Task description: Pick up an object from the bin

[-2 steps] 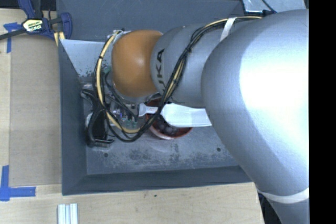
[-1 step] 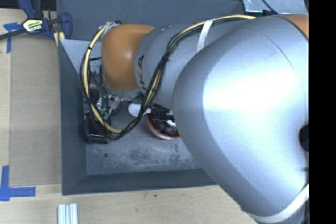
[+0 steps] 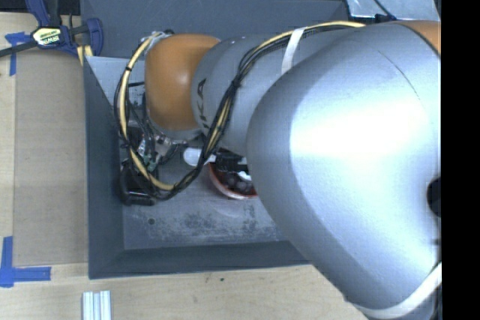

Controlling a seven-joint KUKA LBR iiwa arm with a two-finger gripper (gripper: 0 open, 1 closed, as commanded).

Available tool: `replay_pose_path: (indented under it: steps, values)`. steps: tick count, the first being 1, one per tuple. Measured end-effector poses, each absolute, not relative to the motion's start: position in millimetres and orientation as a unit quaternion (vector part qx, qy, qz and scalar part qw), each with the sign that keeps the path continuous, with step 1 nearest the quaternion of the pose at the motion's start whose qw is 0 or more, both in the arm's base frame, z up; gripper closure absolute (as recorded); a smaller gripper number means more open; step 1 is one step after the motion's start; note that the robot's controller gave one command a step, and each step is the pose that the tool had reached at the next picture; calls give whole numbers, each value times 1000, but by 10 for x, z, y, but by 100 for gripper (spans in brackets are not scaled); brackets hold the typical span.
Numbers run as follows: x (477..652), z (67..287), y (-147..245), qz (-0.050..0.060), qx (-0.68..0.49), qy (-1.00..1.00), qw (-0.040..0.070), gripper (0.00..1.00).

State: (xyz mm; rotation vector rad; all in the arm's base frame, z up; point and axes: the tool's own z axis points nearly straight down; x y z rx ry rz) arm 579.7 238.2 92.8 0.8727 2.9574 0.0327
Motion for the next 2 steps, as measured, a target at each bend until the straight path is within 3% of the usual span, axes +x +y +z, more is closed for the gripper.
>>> replay_pose_path:
  steps: [1, 2]
  values:
    - [5697, 981, 2299, 16, 284, 958, 30, 100]
    - [5637, 1165, 2286, 11, 284, 958, 21, 100]
